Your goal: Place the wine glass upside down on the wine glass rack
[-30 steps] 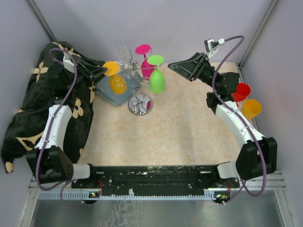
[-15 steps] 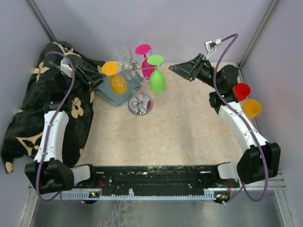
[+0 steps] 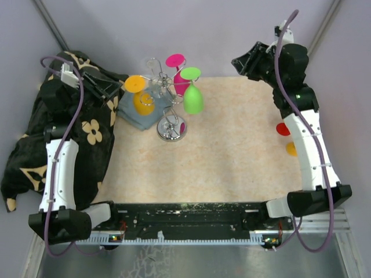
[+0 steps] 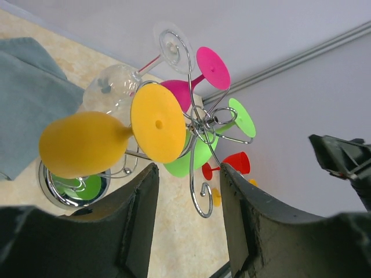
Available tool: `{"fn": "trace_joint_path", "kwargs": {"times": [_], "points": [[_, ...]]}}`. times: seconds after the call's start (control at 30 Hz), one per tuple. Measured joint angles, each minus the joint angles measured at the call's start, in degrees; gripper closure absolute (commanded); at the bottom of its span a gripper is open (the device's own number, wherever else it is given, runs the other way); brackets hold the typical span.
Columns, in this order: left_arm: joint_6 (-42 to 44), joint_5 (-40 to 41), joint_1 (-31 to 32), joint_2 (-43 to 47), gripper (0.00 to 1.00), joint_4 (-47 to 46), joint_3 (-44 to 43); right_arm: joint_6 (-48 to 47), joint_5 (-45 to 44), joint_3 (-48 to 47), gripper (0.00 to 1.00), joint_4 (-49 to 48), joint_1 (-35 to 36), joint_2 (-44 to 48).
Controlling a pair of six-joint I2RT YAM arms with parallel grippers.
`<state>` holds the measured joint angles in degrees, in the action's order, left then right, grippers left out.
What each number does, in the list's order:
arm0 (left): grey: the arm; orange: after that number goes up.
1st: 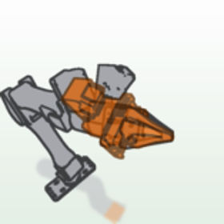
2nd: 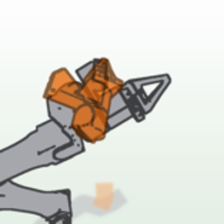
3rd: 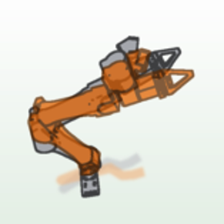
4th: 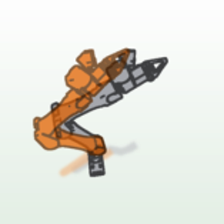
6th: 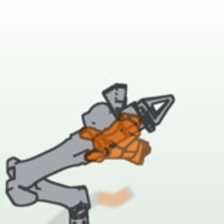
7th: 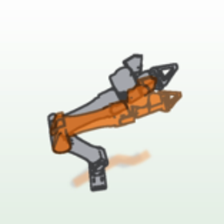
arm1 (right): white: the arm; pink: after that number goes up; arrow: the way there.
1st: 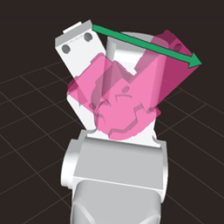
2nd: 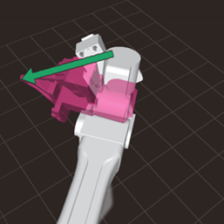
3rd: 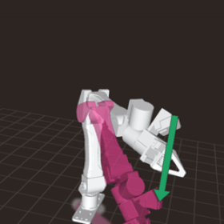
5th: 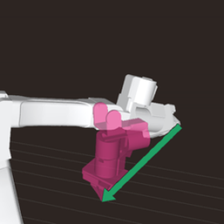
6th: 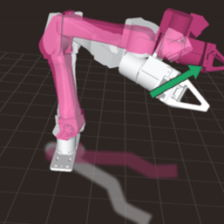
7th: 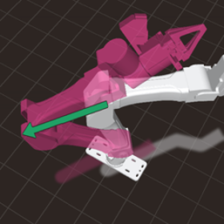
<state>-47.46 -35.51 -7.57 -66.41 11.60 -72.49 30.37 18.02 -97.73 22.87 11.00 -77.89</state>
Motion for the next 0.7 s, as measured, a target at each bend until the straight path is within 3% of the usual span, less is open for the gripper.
{"fn": "trace_joint_path", "kwargs": {"times": [0.4, 0.7], "points": [[-0.44, -0.94, -0.09, 0.2, 0.48, -3.32, -1.11, -7.87, -29.16, -5.81, 0.56, 24.3, -5.01, -17.42], [-1.62, -2.64, -0.09, 0.2, 0.47, -6.91, -0.57, -8.28, -36.39, -8.13, 0.56, 28.7, -12.41, -19.34]]}}
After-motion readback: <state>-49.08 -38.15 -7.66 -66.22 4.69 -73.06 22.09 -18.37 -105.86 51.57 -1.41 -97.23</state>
